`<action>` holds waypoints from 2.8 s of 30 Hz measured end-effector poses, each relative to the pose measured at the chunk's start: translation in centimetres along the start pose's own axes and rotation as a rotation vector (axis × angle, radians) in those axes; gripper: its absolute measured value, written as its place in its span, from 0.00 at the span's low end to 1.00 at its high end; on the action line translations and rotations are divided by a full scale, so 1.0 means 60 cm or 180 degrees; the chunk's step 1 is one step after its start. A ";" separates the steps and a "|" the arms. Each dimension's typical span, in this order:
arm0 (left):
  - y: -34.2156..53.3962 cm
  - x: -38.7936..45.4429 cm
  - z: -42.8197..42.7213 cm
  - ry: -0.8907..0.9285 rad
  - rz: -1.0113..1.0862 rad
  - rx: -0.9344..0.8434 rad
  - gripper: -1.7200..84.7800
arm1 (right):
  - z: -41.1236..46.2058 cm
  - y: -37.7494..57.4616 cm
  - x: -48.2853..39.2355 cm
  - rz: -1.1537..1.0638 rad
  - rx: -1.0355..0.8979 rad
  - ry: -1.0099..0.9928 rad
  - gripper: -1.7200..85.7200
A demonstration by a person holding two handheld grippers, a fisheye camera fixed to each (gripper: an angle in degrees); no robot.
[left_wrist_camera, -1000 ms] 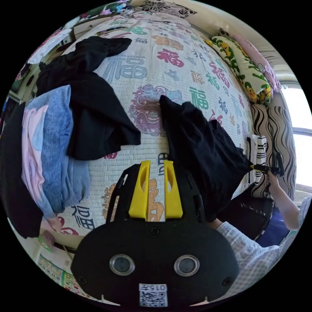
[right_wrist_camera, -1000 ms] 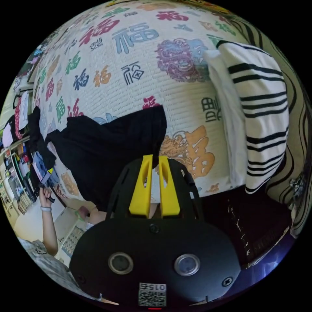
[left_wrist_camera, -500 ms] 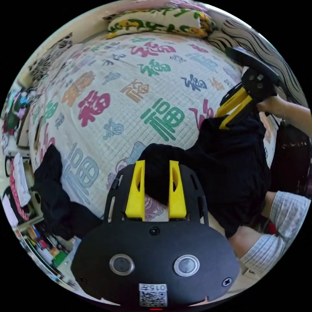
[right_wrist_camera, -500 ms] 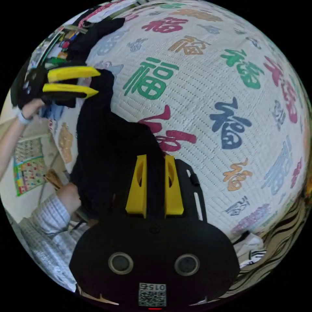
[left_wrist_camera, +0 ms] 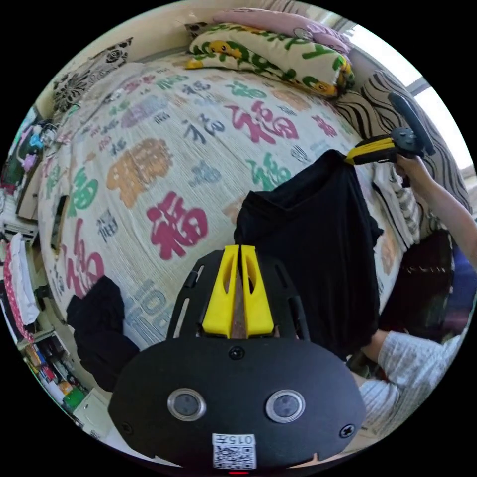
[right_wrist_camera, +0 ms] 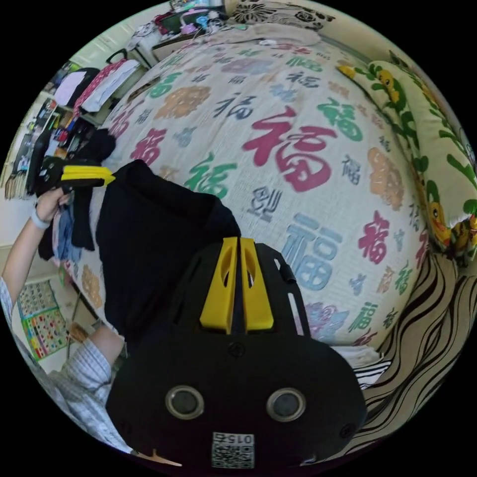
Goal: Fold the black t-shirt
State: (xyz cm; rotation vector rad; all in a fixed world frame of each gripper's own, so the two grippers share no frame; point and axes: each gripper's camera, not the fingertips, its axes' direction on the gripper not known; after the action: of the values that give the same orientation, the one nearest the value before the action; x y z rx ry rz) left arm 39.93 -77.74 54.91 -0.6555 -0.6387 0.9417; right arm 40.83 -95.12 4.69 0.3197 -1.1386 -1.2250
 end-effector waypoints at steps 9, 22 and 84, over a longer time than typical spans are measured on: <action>0.132 -0.034 0.052 -0.0174 -0.0723 -0.0075 0.10 | 0.044 0.130 0.023 0.0147 -0.0166 -0.0709 0.11; 0.546 0.053 0.210 0.1335 -0.2203 -0.0681 0.10 | 0.227 0.428 -0.103 0.0091 -0.1346 -0.1363 0.04; 0.915 -0.062 0.097 0.1180 -0.2696 -0.1056 0.09 | -0.026 0.972 0.433 0.2065 -0.0648 -0.2104 0.10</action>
State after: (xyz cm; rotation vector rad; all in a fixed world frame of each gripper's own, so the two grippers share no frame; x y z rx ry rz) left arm 5.90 -56.03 17.10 -0.7334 -0.6552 -0.0783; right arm 73.05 -96.08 59.83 -0.6196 -1.4972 -0.8544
